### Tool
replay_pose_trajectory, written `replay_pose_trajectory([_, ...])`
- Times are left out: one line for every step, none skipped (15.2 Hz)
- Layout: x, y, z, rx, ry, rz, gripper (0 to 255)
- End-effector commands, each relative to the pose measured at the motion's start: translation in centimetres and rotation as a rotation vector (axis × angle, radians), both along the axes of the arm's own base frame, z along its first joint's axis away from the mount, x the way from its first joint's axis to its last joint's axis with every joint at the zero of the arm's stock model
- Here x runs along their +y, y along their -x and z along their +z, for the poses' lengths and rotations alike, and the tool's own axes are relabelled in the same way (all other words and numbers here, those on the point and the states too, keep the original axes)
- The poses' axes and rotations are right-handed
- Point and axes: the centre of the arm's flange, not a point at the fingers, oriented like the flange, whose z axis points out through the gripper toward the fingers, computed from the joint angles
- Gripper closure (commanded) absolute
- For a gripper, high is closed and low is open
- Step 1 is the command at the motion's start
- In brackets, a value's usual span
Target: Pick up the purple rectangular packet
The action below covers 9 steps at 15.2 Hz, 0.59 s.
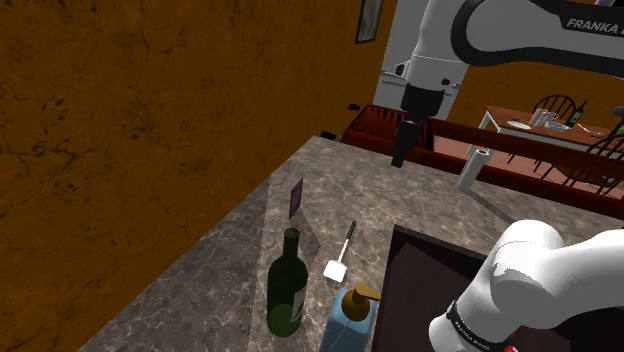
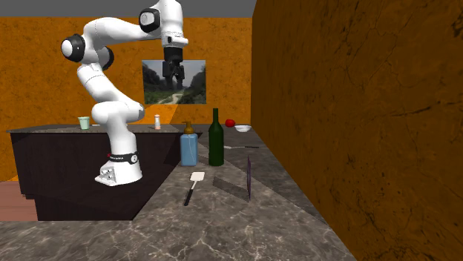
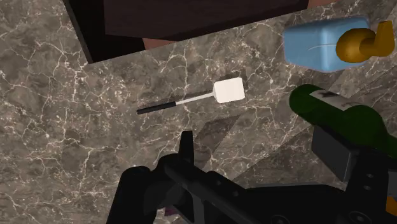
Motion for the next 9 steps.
replay_pose_trajectory([0.0,0.0,0.0,0.0,0.0,0.0,0])
replay_pose_trajectory([0.6,-0.9,-0.7,0.004,-0.001,-0.042,0])
replay_pose_trajectory([1.2,-1.9,-1.4,0.007,-0.002,-0.083,0])
replay_pose_trajectory([1.7,-2.9,-2.2,0.011,-0.003,-0.125,0])
replay_pose_trajectory([2.2,-3.9,-2.9,0.014,-0.004,-0.167,0])
replay_pose_trajectory([2.6,-4.9,-3.6,0.018,-0.005,-0.208,0])
replay_pose_trajectory([3.0,-6.0,-4.3,0.021,-0.005,-0.25,0])
replay_pose_trajectory([3.4,-7.0,-5.1,0.025,-0.006,-0.291,0])
replay_pose_trajectory([3.7,-8.1,-5.8,0.029,-0.007,-0.333,0])
